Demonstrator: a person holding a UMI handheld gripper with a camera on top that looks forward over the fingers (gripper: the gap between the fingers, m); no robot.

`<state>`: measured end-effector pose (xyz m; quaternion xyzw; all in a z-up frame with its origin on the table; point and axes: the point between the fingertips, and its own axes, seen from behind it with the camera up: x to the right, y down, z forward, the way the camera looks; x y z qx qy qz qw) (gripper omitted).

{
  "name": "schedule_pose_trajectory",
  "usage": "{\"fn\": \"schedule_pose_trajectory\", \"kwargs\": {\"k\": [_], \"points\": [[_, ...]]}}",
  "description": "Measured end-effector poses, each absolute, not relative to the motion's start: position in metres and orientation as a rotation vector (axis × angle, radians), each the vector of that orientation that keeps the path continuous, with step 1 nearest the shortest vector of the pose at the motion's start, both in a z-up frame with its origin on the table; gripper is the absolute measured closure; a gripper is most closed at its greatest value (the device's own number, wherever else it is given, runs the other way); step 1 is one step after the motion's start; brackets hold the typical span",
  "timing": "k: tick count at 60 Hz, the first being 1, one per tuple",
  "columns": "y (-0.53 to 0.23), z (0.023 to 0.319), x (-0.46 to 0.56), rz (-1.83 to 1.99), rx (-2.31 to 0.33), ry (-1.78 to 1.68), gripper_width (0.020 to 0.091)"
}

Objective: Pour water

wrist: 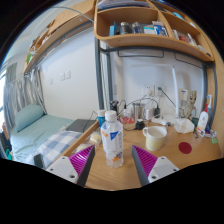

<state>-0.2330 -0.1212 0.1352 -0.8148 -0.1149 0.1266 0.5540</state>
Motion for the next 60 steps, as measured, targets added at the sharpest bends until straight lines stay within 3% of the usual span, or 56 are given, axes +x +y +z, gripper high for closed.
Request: {"fn": "schedule_pose_trajectory", "kwargs": {"k": [14,22,27,31,40,52,60], "points": [[-0.074,0.098,-0.258,0.228,-1.948,-0.291,0.0346],[-0.053,0.093,-0.26,0.157,-1.917,-0.266,0.0358],[-0.038,0.089,-0.261,0.139,-1.891,-0.235,0.0416],[-0.031,0.088,-0.26,0.114,-1.871,-0.219,0.0553],[-0.024,0.091,-0.258,0.107,-1.809,-0.14,0.0644],[-0.02,0.091,-0.256,0.129,-1.781,-0.115,0.073],[-0.013,0.095,-0.252,0.164,-1.803,-0.085,0.0731]]}}
